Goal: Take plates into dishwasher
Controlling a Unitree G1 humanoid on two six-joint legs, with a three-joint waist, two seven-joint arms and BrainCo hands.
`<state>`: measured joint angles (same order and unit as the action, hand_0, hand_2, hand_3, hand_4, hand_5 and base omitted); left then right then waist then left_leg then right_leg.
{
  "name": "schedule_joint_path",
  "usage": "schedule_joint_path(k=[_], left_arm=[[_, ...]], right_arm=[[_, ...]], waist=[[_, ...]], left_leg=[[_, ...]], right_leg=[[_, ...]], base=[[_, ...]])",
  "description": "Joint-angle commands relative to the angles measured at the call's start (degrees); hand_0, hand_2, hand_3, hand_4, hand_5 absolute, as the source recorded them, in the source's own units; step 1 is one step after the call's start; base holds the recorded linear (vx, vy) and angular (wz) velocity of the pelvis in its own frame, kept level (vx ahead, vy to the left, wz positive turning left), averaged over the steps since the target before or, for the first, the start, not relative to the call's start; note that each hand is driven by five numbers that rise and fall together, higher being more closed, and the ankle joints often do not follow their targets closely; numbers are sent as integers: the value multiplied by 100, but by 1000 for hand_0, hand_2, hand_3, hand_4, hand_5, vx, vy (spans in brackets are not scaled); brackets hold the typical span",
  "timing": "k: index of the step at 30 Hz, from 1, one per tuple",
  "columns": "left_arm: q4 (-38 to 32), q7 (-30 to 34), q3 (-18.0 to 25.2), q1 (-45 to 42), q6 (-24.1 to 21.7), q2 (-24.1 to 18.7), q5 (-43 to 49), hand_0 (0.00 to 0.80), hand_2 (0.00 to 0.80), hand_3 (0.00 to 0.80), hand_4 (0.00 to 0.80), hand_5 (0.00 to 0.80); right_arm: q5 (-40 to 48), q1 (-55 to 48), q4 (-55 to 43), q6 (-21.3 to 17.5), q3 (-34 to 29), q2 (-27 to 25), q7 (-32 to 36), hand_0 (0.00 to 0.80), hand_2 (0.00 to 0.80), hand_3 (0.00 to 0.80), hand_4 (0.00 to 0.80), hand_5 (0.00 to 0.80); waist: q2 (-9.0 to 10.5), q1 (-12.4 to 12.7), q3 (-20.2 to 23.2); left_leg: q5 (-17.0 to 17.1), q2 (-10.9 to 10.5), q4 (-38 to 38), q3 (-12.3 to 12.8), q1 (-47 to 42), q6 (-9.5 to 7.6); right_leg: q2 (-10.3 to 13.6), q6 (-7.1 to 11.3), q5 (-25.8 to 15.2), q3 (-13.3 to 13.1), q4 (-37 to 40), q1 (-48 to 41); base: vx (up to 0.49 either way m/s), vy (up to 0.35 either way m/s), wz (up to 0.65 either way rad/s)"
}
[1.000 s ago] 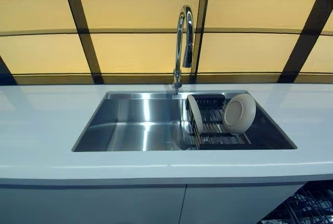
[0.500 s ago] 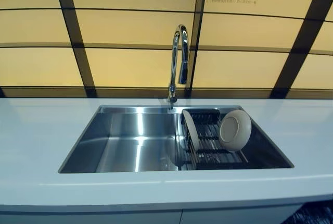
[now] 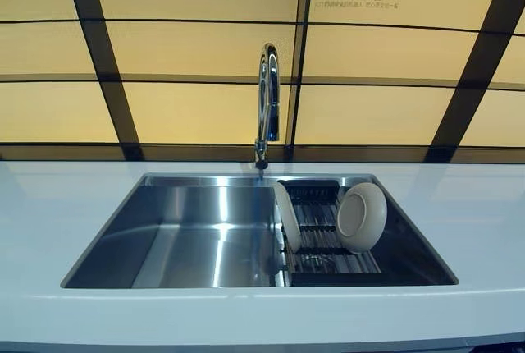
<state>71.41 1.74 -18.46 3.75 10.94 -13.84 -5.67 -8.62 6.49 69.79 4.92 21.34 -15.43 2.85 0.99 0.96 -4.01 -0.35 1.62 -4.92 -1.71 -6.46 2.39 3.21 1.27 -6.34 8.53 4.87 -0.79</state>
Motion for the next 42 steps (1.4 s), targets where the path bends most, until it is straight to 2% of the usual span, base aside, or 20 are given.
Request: schedule_joint_path(k=[1, 3, 4, 7, 9, 10, 14, 16, 20, 23, 26, 30, 32, 39, 40, 41, 42], left_arm=[[163, 58, -108, 478, 52, -117, 221, 0, 0, 0, 0, 0], [-9, 116, -141, 496, 151, -255, 254, 0, 0, 0, 0, 0], [-99, 155, -153, 493, 194, -345, 292, 0, 0, 0, 0, 0], [-361, 314, -90, 373, 283, -664, 478, 0, 0, 0, 0, 0], [-380, 322, -81, 351, 286, -683, 492, 0, 0, 0, 0, 0], [-428, 345, -35, 266, 299, -755, 499, 0, 0, 0, 0, 0], [-379, 367, 161, 70, 215, -799, 554, 0, 0, 0, 0, 0], [-308, 370, 233, 2, 152, -793, 582, 0, 0, 0, 0, 0], [-137, 337, 319, -107, -41, -759, 643, 0, 0, 0, 0, 0], [-26, 309, 353, -185, -175, -718, 723, 0, 0, 0, 0, 0], [28, 289, 362, -229, -228, -681, 746, 0, 0, 0, 0, 0], [121, 283, 338, -257, -306, -657, 771, 0, 0, 0, 0, 0], [224, 297, 304, -237, -369, -649, 807, 0, 0, 0, 0, 0], [440, 278, 269, -236, -516, -565, 855, 0, 0, 0, 0, 0], [477, 260, 258, -249, -537, -536, 847, 0, 0, 0, 0, 0], [487, 259, 258, -252, -544, -531, 849, 0, 0, 0, 0, 0], [561, 232, 255, -266, -591, -473, 863, 0, 0, 0, 0, 0]], right_arm=[[-532, 317, -463, -822, 405, -147, 618, 0, 0, 0, 0, 0], [-715, 359, -1228, -960, 647, -418, 1150, 0, 0, 0, 0, 0], [-532, 379, -1633, -1031, 761, -590, 1500, 0, 0, 0, 0, 0], [66, 371, -3218, -1054, 741, -1539, 2689, 0, 0, 0, 0, 0], [147, 365, -3354, -1070, 725, -1650, 2810, 0, 0, 0, 0, 0], [691, 352, -4056, -939, 608, -2168, 3391, 0, 0, 0, 0, 0], [1542, 268, -5088, -778, 262, -2829, 4447, 0, 0, 0, 0, 0], [2072, 303, -5533, -537, 93, -2986, 5014, 0, 0, 0, 0, 0], [2746, 493, -6028, -91, -27, -3054, 5886, 0, 0, 0, 0, 0], [3066, 684, -6134, 147, -37, -2943, 6137, 0, 0, 0, 0, 0], [3023, 769, -6155, 266, -19, -2878, 6290, 0, 0, 0, 0, 0], [3344, 945, -6223, 716, 63, -2820, 6856, 0, 0, 0, 0, 0], [3765, 1075, -6318, 1170, 150, -2626, 7260, 0, 0, 0, 0, 0], [5322, 1234, -6609, 1866, 138, -1988, 6941, 0, 0, 0, 0, 0], [5784, 1239, -6747, 2115, 96, -1793, 6709, 0, 0, 0, 0, 0], [5869, 1236, -6764, 2133, 82, -1748, 6653, 0, 0, 0, 0, 0], [6357, 1226, -6843, 2201, -12, -1451, 6293, 0, 0, 0, 0, 0]], waist=[[133, 150, -267], [188, 172, -322], [222, 190, -345], [347, 186, -383], [357, 184, -383], [405, 154, -369], [461, 71, -310], [480, 36, -271], [502, 30, -207], [506, 63, -151], [505, 80, -108], [507, 113, -74], [509, 146, -46], [490, 204, 8], [481, 211, 24], [478, 213, 26], [457, 214, 54]], left_leg=[[6, -225, 112, 206, 263, -399], [6, -212, 154, 203, 312, -388], [11, -201, 170, 201, 336, -384], [27, -164, 167, 218, 338, -366], [29, -159, 162, 224, 334, -361], [45, -145, 117, 250, 314, -340], [53, -135, 40, 314, 250, -301], [53, -132, 8, 355, 217, -284], [24, -117, -8, 418, 165, -253], [-3, -112, -8, 436, 124, -230], [-21, -116, -8, 437, 107, -223], [-27, -110, -8, 453, 90, -205], [-38, -116, -8, 439, 64, -194], [-64, -115, -8, 428, 37, -186], [-69, -112, -8, 428, 28, -187], [-70, -112, -8, 429, 27, -186], [-82, -111, -8, 434, 19, -188]], right_leg=[[278, 486, 201, -97, -400, 129], [286, 511, 188, -89, -404, 140], [286, 525, 175, -73, -405, 148], [257, 566, 138, -39, -384, 123], [252, 569, 137, -38, -378, 114], [233, 574, 138, -46, -345, 80], [208, 567, 153, -58, -293, 17], [197, 560, 172, -75, -276, -8], [188, 556, 209, -59, -231, -79], [192, 551, 237, -39, -192, -147], [190, 542, 255, -44, -146, -198], [197, 527, 274, -3, -116, -252], [198, 519, 293, 14, -91, -307], [203, 520, 324, 22, -43, -377], [201, 521, 333, 20, -39, -389], [201, 521, 336, 19, -38, -393], [199, 522, 348, 6, -25, -407]], base=[[2, -70, 1], [-12, -100, 0], [-19, -138, 1], [6, -118, 8], [13, -37, 12], [16, -22, 11], [13, 0, 2], [15, 13, -2], [11, 16, -6], [9, 5, -2], [21, 14, -5], [17, 20, -5], [34, 20, -5], [4, 4, -1], [0, 0, 0], [0, 0, 0], [18, 20, -4]])
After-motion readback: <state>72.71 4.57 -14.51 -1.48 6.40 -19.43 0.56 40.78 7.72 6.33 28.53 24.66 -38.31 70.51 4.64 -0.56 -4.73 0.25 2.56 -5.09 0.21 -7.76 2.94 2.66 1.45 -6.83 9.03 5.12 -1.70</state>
